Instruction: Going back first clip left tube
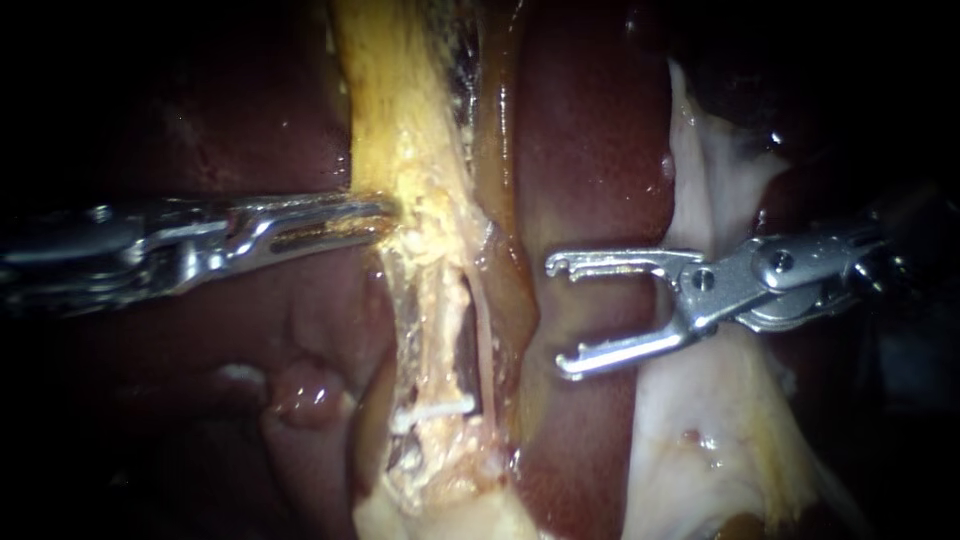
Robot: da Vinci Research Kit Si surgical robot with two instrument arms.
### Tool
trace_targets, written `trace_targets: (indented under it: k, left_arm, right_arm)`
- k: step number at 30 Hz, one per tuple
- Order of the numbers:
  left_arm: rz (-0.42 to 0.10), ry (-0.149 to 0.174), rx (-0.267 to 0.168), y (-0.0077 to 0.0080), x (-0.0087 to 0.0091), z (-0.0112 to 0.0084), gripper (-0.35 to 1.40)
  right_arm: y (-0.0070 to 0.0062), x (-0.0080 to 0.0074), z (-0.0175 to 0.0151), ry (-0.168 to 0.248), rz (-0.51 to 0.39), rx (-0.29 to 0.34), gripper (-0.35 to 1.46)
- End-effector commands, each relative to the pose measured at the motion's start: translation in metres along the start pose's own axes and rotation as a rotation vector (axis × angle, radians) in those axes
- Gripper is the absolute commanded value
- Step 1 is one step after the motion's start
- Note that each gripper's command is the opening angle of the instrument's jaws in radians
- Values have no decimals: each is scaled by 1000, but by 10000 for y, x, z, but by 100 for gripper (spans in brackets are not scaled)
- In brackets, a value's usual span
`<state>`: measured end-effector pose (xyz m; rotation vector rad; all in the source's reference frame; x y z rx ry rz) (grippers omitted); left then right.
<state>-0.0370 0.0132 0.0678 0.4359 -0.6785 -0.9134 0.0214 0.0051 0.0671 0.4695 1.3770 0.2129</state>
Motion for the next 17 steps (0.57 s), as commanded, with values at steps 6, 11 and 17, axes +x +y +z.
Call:
trace_targets:
  k: [6, 11, 17]
  left_arm:
    - [1, 4, 5, -4, 1, 1, -35]
    - [1, 5, 6, -4, 1, 1, -35]
    - [1, 5, 6, -5, 0, 1, -35]
  right_arm:
    - [0, 2, 0, 3, -15, 0, 60]
    - [0, 2, 0, 3, -15, 0, 60]
    - [0, 2, 0, 2, -21, 0, 60]
